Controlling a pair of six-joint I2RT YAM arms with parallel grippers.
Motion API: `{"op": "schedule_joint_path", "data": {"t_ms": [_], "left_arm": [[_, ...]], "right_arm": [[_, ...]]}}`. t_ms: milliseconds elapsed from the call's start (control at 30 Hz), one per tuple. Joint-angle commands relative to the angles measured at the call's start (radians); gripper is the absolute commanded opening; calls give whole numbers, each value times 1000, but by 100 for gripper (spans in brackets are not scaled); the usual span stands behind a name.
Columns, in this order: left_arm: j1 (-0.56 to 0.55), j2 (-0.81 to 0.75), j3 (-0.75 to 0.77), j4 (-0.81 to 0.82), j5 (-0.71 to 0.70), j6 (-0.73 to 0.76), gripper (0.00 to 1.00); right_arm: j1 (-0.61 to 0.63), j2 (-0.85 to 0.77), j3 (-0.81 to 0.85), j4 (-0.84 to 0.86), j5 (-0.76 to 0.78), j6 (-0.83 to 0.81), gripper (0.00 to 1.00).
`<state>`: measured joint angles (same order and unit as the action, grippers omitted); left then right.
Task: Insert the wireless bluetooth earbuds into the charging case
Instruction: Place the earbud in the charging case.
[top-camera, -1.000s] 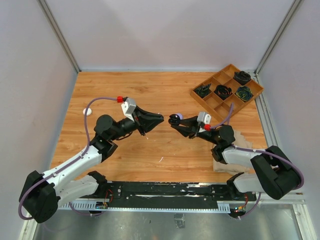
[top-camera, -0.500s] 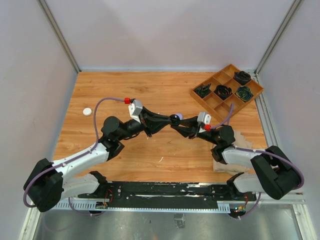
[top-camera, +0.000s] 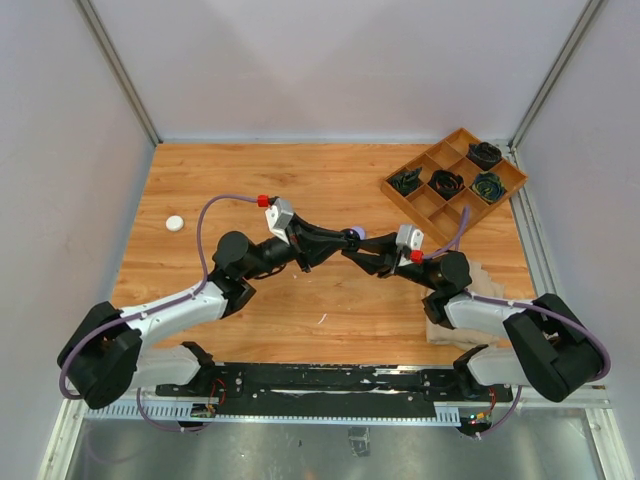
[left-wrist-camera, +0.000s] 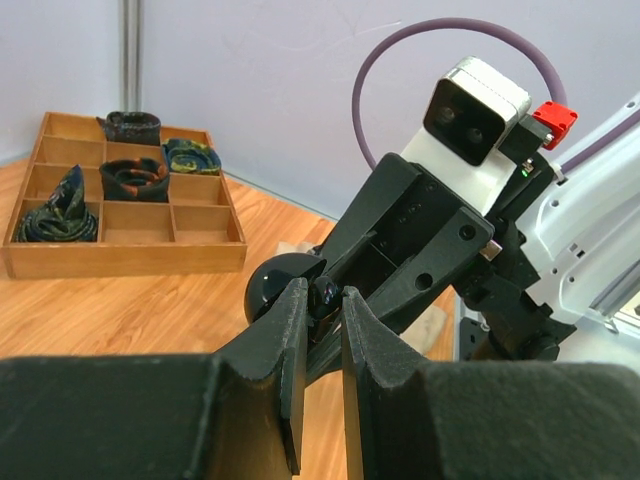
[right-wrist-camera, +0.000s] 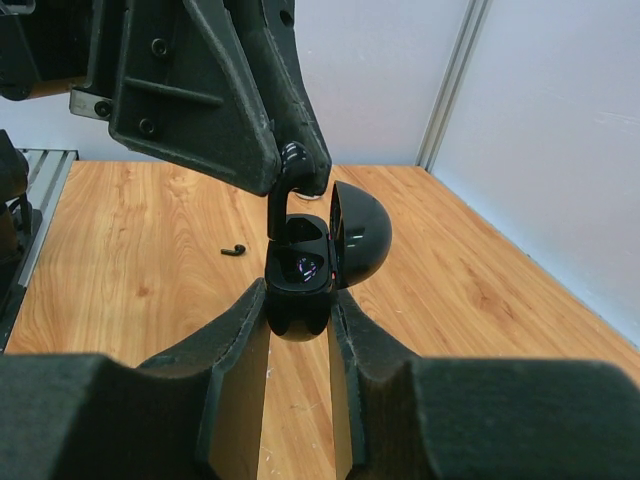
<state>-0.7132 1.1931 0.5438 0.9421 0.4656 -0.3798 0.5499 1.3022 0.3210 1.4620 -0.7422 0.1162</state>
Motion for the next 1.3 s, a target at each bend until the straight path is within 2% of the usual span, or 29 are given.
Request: {"op": "schedule_joint_path", "data": {"t_ms": [0,467,667,1000,1267], "left_arm": [[-12,15,0,50,-13,-3,7],[-17,31,-13,58,-36,-3,9],[-17,26,-17,57,-40,-6,30],[-17,-17,-13,10,-71,2,51],[-17,-98,26,-167,-160,6,71]], "right_arm": [[13,-25,9,69,-16,6,11],[13,-39,3,69,-11,6,11],[13,-42,0,68,-8,5,12],[13,-44,-5,67,-3,0,12],[13,-34,-13,60,22,-13,12]]}}
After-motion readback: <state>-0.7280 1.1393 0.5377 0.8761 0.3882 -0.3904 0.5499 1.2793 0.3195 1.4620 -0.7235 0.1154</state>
